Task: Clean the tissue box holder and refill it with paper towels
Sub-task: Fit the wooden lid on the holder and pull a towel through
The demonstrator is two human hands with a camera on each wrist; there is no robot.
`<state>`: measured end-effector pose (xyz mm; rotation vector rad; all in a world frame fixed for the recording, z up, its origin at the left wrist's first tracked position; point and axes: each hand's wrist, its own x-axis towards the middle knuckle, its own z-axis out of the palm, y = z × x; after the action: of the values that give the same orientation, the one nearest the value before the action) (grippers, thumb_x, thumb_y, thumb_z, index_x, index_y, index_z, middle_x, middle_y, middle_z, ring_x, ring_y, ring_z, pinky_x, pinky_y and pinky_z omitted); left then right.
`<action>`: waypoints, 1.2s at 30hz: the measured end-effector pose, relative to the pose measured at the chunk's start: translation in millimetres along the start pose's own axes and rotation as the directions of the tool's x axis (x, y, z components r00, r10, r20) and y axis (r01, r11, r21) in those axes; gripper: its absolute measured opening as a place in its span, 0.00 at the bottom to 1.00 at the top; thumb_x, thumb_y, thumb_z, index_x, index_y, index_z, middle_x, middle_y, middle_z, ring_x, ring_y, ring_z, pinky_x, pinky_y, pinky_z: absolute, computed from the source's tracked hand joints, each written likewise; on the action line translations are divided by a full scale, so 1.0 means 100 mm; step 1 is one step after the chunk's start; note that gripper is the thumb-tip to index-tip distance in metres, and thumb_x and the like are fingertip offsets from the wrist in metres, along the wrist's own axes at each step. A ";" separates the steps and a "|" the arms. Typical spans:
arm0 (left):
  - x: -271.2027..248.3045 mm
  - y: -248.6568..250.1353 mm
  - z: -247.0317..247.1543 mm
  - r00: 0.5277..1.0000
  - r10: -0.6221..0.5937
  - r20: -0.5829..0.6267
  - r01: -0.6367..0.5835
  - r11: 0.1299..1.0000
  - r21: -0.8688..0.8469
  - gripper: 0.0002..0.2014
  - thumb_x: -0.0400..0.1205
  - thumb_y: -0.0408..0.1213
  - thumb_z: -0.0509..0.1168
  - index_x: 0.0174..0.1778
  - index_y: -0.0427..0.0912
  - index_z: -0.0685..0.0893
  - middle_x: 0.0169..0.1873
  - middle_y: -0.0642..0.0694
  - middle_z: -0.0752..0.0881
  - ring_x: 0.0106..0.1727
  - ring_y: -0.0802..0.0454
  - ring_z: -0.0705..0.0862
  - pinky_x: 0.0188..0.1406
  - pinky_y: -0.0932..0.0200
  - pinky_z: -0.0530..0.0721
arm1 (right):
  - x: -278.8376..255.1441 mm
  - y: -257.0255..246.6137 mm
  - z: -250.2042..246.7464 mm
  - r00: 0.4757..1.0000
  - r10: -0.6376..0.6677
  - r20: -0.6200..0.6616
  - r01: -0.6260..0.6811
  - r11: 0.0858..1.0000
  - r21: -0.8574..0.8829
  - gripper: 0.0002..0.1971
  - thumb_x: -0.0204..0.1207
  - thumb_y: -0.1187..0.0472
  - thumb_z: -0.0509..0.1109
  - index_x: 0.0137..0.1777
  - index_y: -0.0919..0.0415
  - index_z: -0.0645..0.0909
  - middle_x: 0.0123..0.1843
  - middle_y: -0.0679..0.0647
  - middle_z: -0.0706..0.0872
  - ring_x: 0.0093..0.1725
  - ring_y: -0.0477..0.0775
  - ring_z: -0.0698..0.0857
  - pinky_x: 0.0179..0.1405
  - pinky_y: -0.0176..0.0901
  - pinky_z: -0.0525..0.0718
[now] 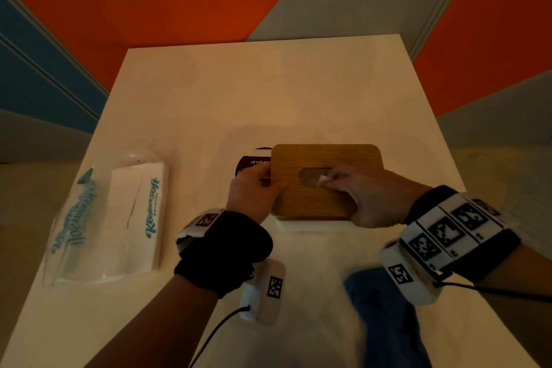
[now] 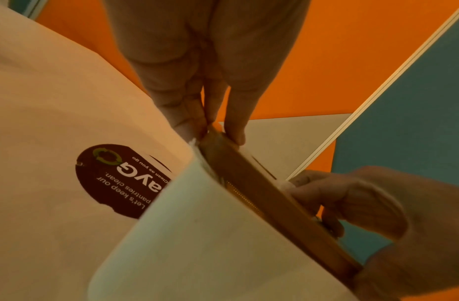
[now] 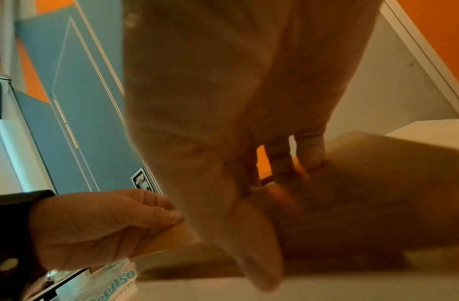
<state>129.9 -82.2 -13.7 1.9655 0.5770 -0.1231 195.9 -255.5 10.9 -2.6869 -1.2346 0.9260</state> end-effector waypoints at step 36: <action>0.24 0.17 -0.06 0.997 -0.033 0.076 0.033 0.999 -0.007 0.14 0.77 0.26 0.65 0.58 0.36 0.83 0.50 0.38 0.85 0.54 0.35 0.85 0.54 0.37 0.86 | -0.12 0.09 0.15 1.000 0.003 0.003 -0.004 0.982 0.187 0.32 0.70 0.67 0.71 0.74 0.52 0.69 0.72 0.50 0.67 0.72 0.53 0.66 0.73 0.47 0.67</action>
<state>157.9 -74.9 -5.6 1.9351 0.5596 -0.2145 187.8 -272.9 2.5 -2.5436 -1.0838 0.9922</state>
